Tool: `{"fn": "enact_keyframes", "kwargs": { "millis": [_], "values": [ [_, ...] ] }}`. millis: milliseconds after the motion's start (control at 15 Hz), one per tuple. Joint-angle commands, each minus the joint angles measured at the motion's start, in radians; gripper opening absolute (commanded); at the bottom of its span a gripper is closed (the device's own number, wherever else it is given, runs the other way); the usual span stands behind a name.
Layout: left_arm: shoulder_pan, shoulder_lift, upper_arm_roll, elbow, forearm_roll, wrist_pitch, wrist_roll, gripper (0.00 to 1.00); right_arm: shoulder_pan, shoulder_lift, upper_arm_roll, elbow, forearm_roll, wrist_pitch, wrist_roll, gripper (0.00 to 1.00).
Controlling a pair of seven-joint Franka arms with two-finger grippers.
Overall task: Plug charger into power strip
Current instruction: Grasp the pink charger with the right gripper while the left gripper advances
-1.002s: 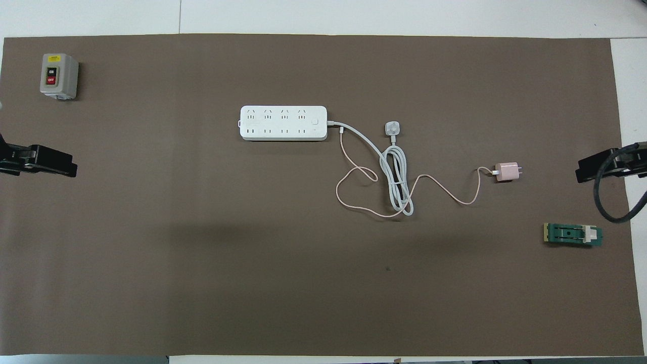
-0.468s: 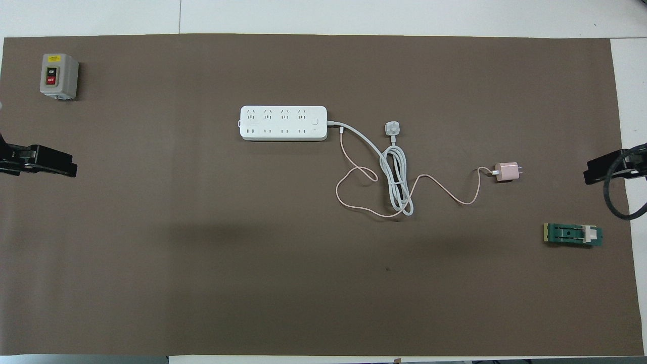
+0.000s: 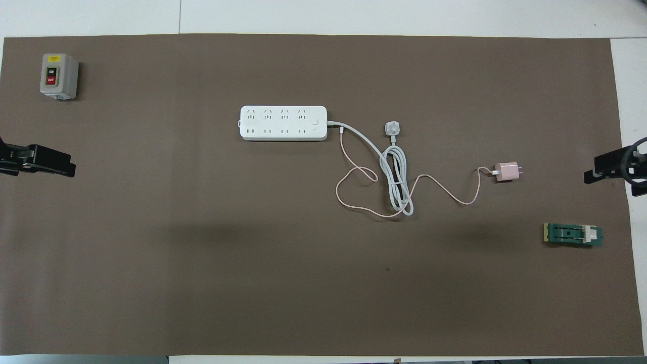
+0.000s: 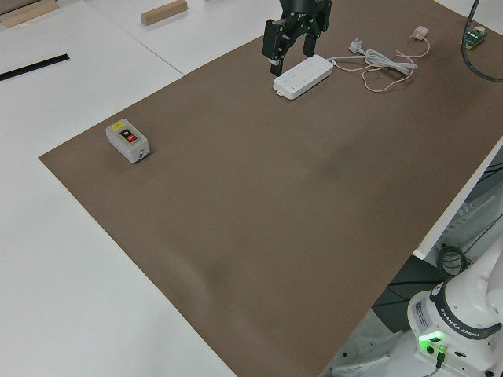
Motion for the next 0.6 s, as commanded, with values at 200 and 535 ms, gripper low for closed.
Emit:
{"fn": "enact_keyframes", "kwargs": {
  "millis": [200,535],
  "values": [
    [0.005,0.013,0.0,0.02,-0.003,0.004,-0.008,1.0,-0.056,0.203,0.003,0.031,0.245,0.043,0.19,1.0],
    [-0.004,0.048,0.0,0.045,-0.003,0.01,-0.013,1.0,-0.055,0.278,-0.021,0.02,0.385,0.125,0.292,1.0]
  ]
}}
